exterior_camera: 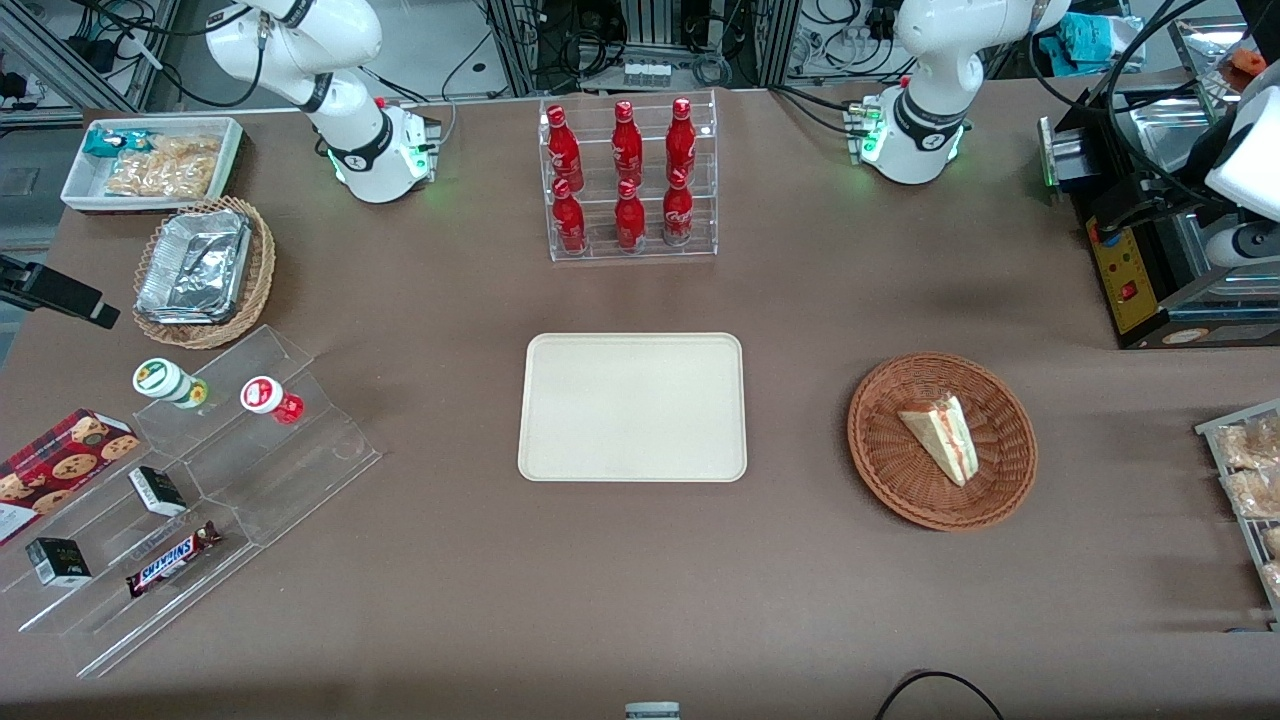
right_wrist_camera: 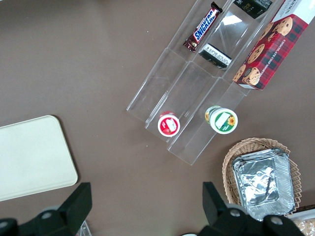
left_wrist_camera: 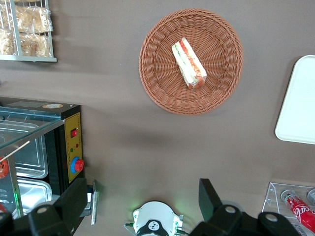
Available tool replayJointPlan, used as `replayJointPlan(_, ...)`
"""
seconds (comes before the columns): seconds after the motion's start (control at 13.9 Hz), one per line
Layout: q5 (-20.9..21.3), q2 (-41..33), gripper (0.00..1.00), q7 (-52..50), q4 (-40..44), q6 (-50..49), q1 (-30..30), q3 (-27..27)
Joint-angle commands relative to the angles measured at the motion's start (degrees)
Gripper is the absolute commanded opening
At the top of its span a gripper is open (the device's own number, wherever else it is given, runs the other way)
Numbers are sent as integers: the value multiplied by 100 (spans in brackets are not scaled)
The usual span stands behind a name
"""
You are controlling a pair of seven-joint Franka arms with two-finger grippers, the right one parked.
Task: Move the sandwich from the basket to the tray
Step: 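Move the left gripper down over the sandwich in the wicker basket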
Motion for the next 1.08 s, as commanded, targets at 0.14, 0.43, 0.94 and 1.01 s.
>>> replayJointPlan(0.14, -15, 55, 100, 30, 16, -171, -106, 5)
replayJointPlan(0.43, 73, 493, 100, -811, -54, -84, -88, 23)
replayJointPlan(0.94, 73, 2172, 100, -1980, -160, 1232, -80, 32)
replayJointPlan(1.01, 65, 2278, 100, -2244, -186, 1435, -80, 32)
